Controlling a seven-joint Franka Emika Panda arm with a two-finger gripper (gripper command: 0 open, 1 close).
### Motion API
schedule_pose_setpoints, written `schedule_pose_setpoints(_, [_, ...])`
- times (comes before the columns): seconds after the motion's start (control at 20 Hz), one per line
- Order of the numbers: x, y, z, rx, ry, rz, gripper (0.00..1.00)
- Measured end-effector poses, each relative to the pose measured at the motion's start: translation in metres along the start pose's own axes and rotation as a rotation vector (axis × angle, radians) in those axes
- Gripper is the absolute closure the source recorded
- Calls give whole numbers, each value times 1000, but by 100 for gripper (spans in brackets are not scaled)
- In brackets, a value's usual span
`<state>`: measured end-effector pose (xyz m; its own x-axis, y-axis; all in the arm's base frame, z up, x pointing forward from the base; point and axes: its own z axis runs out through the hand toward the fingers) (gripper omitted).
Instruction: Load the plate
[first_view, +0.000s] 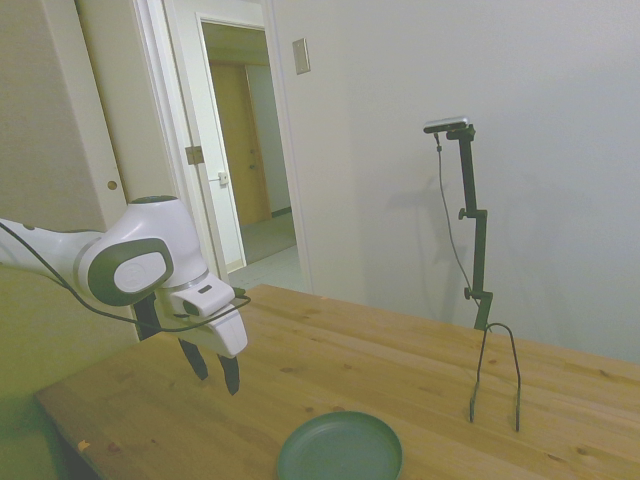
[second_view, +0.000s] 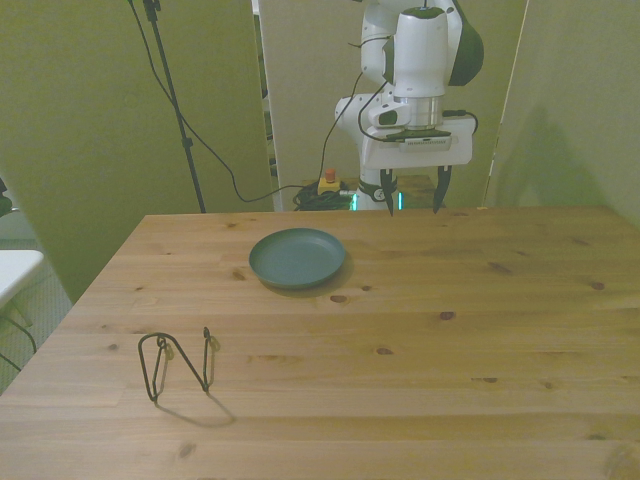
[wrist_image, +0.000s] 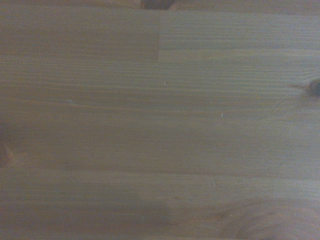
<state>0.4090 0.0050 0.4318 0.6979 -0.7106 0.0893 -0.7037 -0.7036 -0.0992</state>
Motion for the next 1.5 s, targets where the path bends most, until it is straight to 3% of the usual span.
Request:
schedule_pose_setpoints(0.15, [5,0,-1,17,13,17,0])
schedule_pose_setpoints(0.5, [59,-16,-18,82,74,226,0])
schedule_pose_setpoints(0.7, [92,-24,-13,-2,101,370,0])
schedule_pose_setpoints(0.9, [116,-26,-5,-136,110,459,0])
schedule_pose_setpoints(1.2, [146,-22,24,-302,115,484,0])
schedule_pose_setpoints(1.5, [164,-24,57,-371,107,477,0])
